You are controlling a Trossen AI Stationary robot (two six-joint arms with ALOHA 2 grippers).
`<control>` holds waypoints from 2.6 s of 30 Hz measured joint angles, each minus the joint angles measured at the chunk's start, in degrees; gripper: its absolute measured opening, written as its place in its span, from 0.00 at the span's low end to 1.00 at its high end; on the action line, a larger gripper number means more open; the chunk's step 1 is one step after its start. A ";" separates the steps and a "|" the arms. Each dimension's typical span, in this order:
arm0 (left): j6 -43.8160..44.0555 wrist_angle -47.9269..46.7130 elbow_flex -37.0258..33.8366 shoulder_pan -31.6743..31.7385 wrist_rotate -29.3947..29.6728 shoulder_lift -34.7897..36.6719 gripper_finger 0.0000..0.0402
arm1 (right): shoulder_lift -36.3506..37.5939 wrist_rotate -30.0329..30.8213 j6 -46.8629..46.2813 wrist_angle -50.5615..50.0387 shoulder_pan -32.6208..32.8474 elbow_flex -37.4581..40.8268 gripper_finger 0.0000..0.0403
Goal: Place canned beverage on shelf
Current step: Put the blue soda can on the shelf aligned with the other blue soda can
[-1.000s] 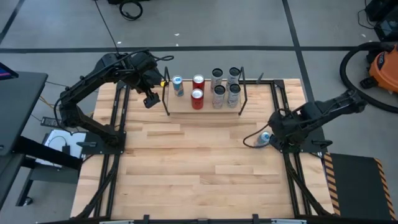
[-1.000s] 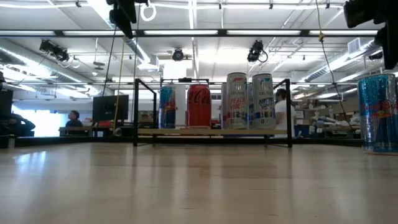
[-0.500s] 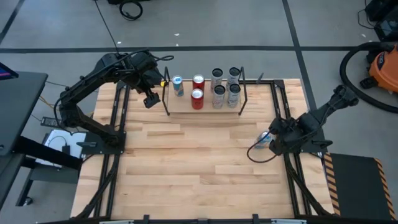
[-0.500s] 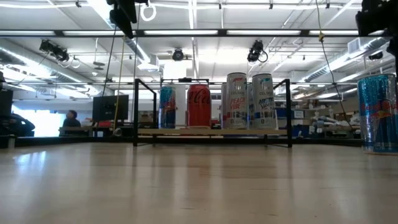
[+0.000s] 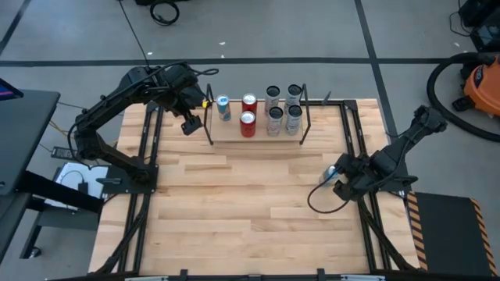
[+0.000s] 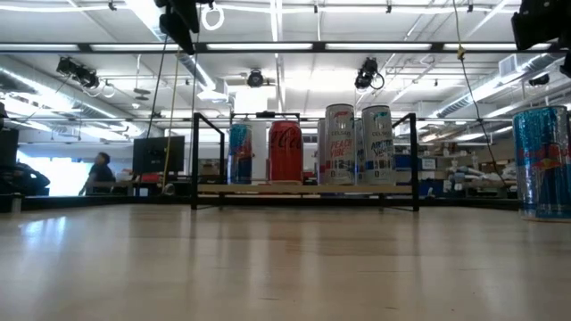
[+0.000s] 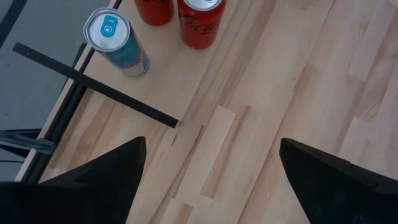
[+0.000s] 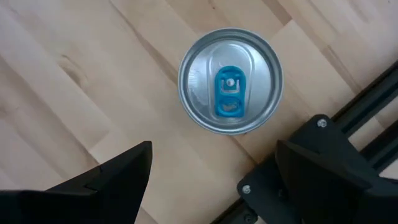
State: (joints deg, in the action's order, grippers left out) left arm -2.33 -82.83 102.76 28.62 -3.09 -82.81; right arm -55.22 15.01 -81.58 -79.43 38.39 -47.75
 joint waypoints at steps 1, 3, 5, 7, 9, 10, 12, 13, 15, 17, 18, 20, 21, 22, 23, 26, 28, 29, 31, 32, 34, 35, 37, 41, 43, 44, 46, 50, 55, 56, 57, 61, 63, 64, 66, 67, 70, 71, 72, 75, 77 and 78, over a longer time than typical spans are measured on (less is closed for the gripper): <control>-0.02 0.16 0.00 0.00 -0.01 0.00 0.92 | -0.59 0.01 -0.65 -0.05 0.00 0.00 0.87; 0.00 0.29 0.00 0.00 -0.02 0.00 0.92 | -1.86 0.13 -2.30 -0.09 -0.03 0.00 0.87; 0.00 0.29 0.00 0.00 -0.02 0.00 0.92 | -3.20 0.17 -4.04 -0.09 -0.17 0.00 0.87; 0.00 0.29 0.00 0.00 -0.01 0.00 0.92 | -4.44 0.19 -5.96 -0.10 -0.17 0.00 0.87; 0.00 0.29 0.00 0.00 0.00 0.00 0.92 | -5.77 0.28 -8.35 -0.05 -0.17 0.00 0.87; 0.00 0.29 0.00 0.00 0.00 0.00 0.92 | -6.49 0.34 -9.46 -0.06 -0.17 0.00 0.87; -0.71 0.31 0.00 0.00 0.00 0.00 0.92 | -8.08 0.78 -11.48 -0.04 -0.20 0.00 0.87; -1.24 0.31 0.00 0.00 0.00 0.00 0.92 | -8.83 1.33 -12.14 0.01 -0.20 0.00 0.87; -1.76 0.33 0.00 0.00 0.00 0.00 0.92 | -10.39 1.93 -13.74 0.08 -0.22 -0.02 0.87; -1.81 0.35 0.00 0.00 0.00 0.00 0.92 | -11.94 1.98 -15.97 0.08 -0.20 -0.02 0.87; -1.81 0.34 0.00 0.00 0.00 0.00 0.92 | -12.65 1.98 -17.23 0.16 -0.20 -0.02 0.87; -1.81 0.35 0.00 0.00 0.00 0.00 0.92 | -14.22 1.96 -19.67 0.33 -0.12 -0.04 0.87; -1.82 0.35 0.00 0.00 0.00 0.00 0.92 | -15.01 2.07 -20.85 0.51 0.00 -0.04 0.87; -1.83 0.34 0.00 0.00 0.00 0.00 0.92 | -15.79 2.48 -22.03 0.55 0.12 -0.04 0.87; -1.84 0.35 0.00 0.00 0.00 0.00 0.92 | -16.55 3.02 -23.12 0.53 0.19 -0.04 0.87; -2.03 0.35 0.00 0.00 0.00 0.00 0.92 | -18.69 3.89 -26.12 0.51 0.22 -0.04 0.87; -2.56 0.35 0.00 0.00 0.00 0.00 0.92 | -20.34 4.66 -27.52 0.73 0.22 -0.04 0.87; -2.94 0.35 0.00 0.00 0.00 0.00 0.92 | -21.08 4.94 -28.11 0.86 0.22 -0.04 0.87; -3.25 0.35 0.00 0.00 0.00 0.00 0.92 | -22.69 5.08 -29.16 0.89 0.22 -0.04 0.87; -3.25 0.35 0.00 0.00 0.00 0.00 0.92 | -23.46 5.08 -29.72 0.97 0.22 -0.04 0.87; -3.28 0.35 0.00 0.00 0.00 0.00 0.92 | -24.99 5.19 -30.81 1.21 0.22 -0.04 0.87; -3.25 0.35 0.00 0.00 0.00 0.00 0.92 | -25.66 5.60 -30.93 1.40 0.22 -0.04 0.87; -3.06 0.35 0.00 0.00 0.00 0.00 0.92 | -26.94 7.30 -31.22 2.07 0.22 -0.04 0.87; -2.94 0.35 0.00 0.00 0.00 0.00 0.92 | -29.08 11.11 -33.02 2.45 0.26 -0.04 0.87; -2.90 0.35 0.00 0.00 0.00 0.00 0.92 | -30.12 12.00 -33.95 2.43 0.26 -0.04 0.87; -2.88 0.35 0.00 0.00 0.00 0.00 0.92 | -30.74 12.17 -34.23 2.43 0.26 -0.04 0.87; -2.88 0.35 0.00 0.00 0.00 0.00 0.92 | -31.98 12.17 -35.07 2.28 0.26 -0.04 0.87; -2.88 0.35 0.00 0.00 0.00 0.00 0.92 | -34.25 12.09 -36.92 2.05 0.26 -0.04 0.87; -2.88 0.56 0.00 0.00 0.00 0.00 0.92 | -35.74 11.38 -37.06 1.56 0.26 -0.06 0.84; -2.88 0.78 0.00 0.00 0.00 0.00 0.92 | -35.95 11.13 -37.10 1.36 0.26 -0.07 0.83; -2.88 1.07 0.00 0.00 0.00 0.00 0.92 | -36.13 11.07 -37.20 1.17 0.26 -0.07 0.81; -2.98 2.78 0.00 0.02 0.00 0.00 0.92 | -36.62 11.55 -37.42 0.67 0.26 -0.07 0.71; -3.28 4.55 0.00 0.00 0.00 0.00 0.92 | -36.47 11.97 -37.30 0.69 0.28 -0.04 0.65; -3.24 5.69 0.00 0.01 0.00 0.00 0.92 | -36.30 11.98 -36.98 0.69 0.26 -0.04 0.63; -2.86 8.24 0.00 0.00 0.00 0.00 0.92 | -36.26 12.03 -36.49 0.54 0.28 -0.04 0.59; -2.77 9.09 0.00 0.00 0.00 0.00 0.92 | -36.27 12.05 -35.95 0.52 0.28 -0.04 0.59; -1.66 11.02 0.00 0.00 0.00 0.00 0.92 | -36.27 12.40 -35.35 0.52 0.28 -0.04 0.59; -1.35 11.28 0.00 0.00 0.00 0.00 0.92 | -36.27 12.66 -35.08 0.52 0.38 -0.04 0.59; -1.31 11.78 0.00 0.02 0.00 0.00 0.92 | -36.23 12.96 -34.64 0.53 0.50 -0.04 0.59; -1.01 12.30 0.00 0.02 0.00 0.00 0.92 | -35.81 13.83 -33.59 0.78 0.59 -0.07 0.59; 0.38 12.65 0.00 0.01 0.00 -0.02 0.92 | -35.13 14.63 -32.37 0.87 0.61 -0.54 0.59; 0.87 12.73 0.00 0.01 0.01 -0.02 0.92 | -34.81 15.64 -31.77 1.04 0.65 -0.94 0.59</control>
State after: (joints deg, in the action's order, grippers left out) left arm -1.46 -70.10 102.76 28.64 -3.09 -82.83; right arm -90.03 30.66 -113.35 -78.39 39.04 -48.69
